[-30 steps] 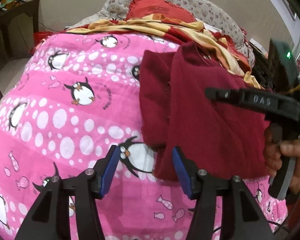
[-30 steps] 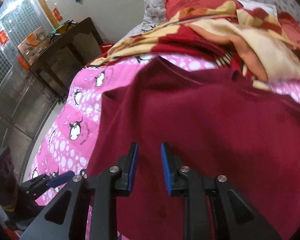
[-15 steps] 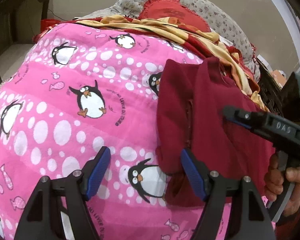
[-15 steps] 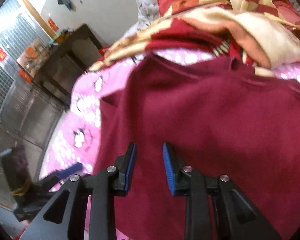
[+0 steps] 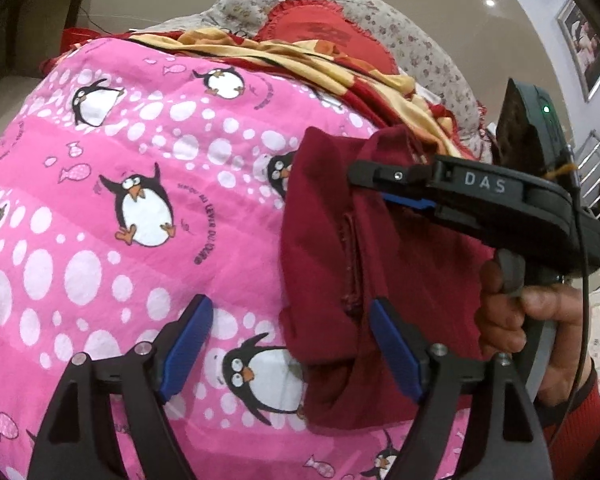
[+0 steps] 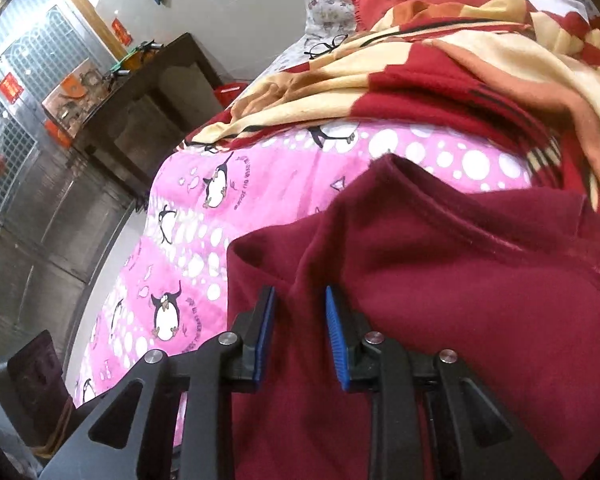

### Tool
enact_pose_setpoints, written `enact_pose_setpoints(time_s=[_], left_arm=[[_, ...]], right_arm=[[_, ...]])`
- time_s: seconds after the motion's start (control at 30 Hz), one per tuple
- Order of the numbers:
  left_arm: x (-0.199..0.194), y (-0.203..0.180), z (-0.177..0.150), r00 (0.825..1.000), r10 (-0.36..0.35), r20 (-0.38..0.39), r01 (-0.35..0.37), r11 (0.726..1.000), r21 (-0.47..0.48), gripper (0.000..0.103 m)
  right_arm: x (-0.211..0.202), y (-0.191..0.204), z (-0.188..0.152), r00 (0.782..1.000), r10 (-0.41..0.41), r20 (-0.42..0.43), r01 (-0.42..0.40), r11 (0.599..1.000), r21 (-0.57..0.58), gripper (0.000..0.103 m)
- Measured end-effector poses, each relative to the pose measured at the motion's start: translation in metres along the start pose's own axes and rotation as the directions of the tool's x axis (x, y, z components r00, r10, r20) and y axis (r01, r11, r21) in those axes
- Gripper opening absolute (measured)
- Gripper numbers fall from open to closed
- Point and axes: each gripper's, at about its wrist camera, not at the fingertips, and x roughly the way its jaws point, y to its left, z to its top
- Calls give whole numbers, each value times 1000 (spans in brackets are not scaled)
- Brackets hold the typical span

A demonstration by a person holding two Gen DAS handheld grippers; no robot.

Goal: Fold small clothes

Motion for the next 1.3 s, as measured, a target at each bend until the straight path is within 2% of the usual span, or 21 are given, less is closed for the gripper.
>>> enact_pose_setpoints(time_s=[0.1,0.17,0.2,0.3,0.37,0.43,0.47,0.5,0.57,0.7,0.83,0.9,1.03,1.13,1.2,1.23,1.27,1.3], left_arm=[[1,4,3,996,-89,11,90,995,-50,93],[6,2,5,995,-96,20,97,993,-70,93],[9,0,5,995,-99,15,100,993,-63,93],[19,-10,7,993,-118,7,119,992,-45,93],[28,-11,8,992,-128,1,127,990,-68,90],[31,-12,10,988,-154,9,155,984,-85,62],[31,-15,11,989,-151,4,151,985,-80,41],[29,-18,11,990,-143,17,143,988,-65,28],[18,-29,8,984,-167,69,167,986,7,22],[9,-54,3,985,-150,87,136,980,147,22],[9,-71,0,989,-123,82,102,970,222,22],[9,-79,-2,989,-122,84,97,963,250,22],[8,-91,-9,989,-122,80,94,952,292,22],[11,-94,-11,990,-123,74,96,950,297,22],[12,-94,-12,990,-119,72,93,951,294,22],[11,-93,-13,992,-101,68,77,953,292,23],[11,-91,-13,995,-79,66,57,956,288,28],[6,-88,-16,996,-55,71,33,959,283,39]], right_arm=[[-13,-7,4,999,40,36,-42,998,56,55],[-17,-16,3,998,51,41,-55,993,100,73],[-18,-20,4,998,53,35,-57,992,115,75],[-19,-28,4,997,75,14,-76,986,146,75],[-21,-28,4,997,82,3,-82,985,150,76],[-20,-25,5,997,79,-9,-78,987,138,76],[-20,-22,5,997,74,-17,-71,990,125,77],[-20,-19,6,997,69,-21,-66,991,112,77],[-23,-15,7,999,48,-21,-46,994,104,78],[-31,-15,12,996,84,-26,-80,990,117,80],[-38,-7,13,994,105,-9,-103,988,116,84],[-38,0,12,997,74,-23,-72,994,81,88],[-26,16,12,996,-32,-78,31,999,-7,89],[-14,16,8,979,-162,-126,155,986,-61,89],[-9,8,4,973,-183,-144,177,983,-53,89],[-7,3,2,973,-175,-149,169,984,-55,86],[-9,1,1,974,-180,-140,172,983,-65,77],[-12,-2,0,973,-192,-127,183,980,-75,69]])
